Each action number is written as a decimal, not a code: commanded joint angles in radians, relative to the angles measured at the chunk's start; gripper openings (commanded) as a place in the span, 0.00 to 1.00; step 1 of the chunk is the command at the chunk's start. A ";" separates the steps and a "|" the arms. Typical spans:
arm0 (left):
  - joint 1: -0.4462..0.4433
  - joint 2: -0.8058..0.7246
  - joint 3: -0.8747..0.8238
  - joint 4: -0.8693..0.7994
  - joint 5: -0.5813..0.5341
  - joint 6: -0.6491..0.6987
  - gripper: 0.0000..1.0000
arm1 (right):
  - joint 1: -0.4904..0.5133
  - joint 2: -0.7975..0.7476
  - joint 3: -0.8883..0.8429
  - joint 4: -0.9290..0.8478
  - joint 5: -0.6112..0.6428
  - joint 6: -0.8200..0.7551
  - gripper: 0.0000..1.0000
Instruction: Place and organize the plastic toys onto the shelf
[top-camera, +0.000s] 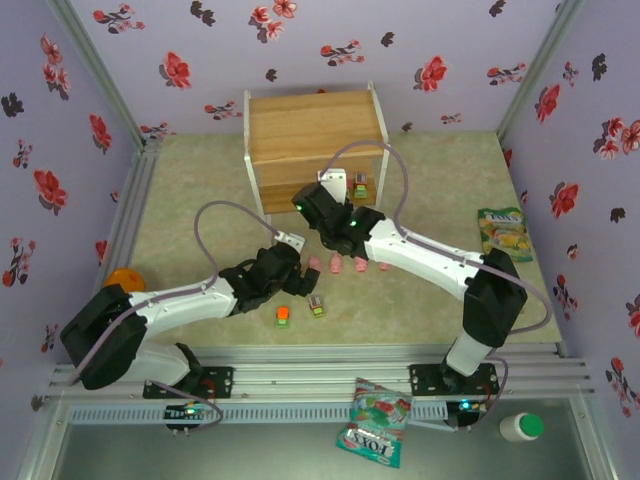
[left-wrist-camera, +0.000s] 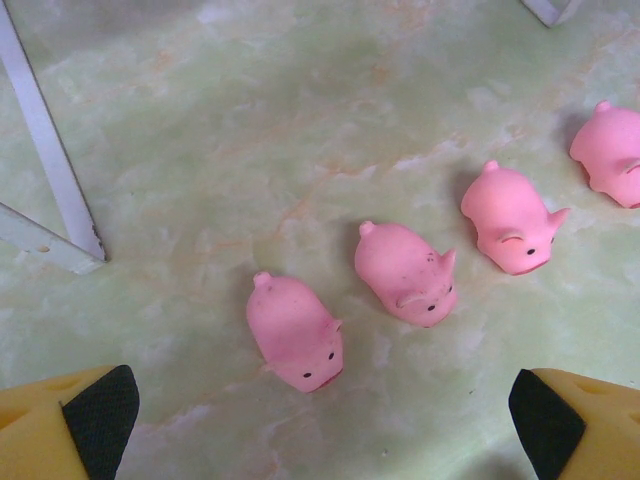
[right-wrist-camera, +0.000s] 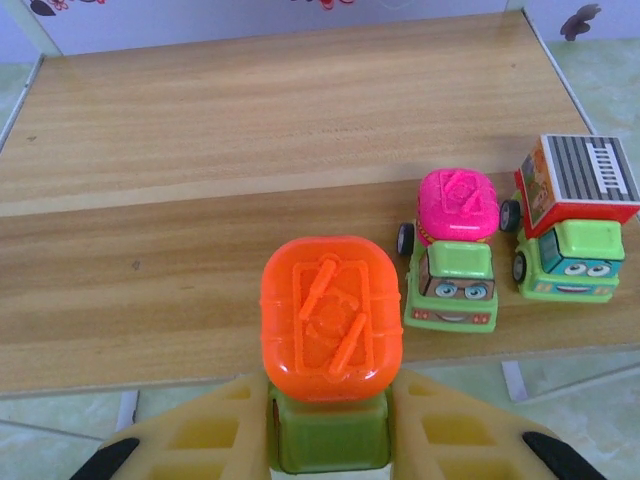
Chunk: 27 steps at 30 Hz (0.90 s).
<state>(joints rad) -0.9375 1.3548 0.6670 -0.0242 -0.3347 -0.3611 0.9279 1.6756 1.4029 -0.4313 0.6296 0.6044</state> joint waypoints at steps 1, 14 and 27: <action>0.007 -0.020 0.024 -0.014 0.011 -0.008 1.00 | -0.017 0.021 0.039 -0.002 -0.024 -0.009 0.28; 0.006 -0.022 0.023 -0.016 0.011 -0.007 1.00 | -0.055 0.082 0.100 -0.008 -0.062 -0.015 0.27; 0.007 -0.020 0.025 -0.016 0.010 -0.007 1.00 | -0.070 0.131 0.133 -0.020 -0.062 -0.029 0.28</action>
<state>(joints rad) -0.9375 1.3548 0.6670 -0.0242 -0.3283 -0.3611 0.8665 1.7847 1.4940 -0.4404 0.5674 0.5953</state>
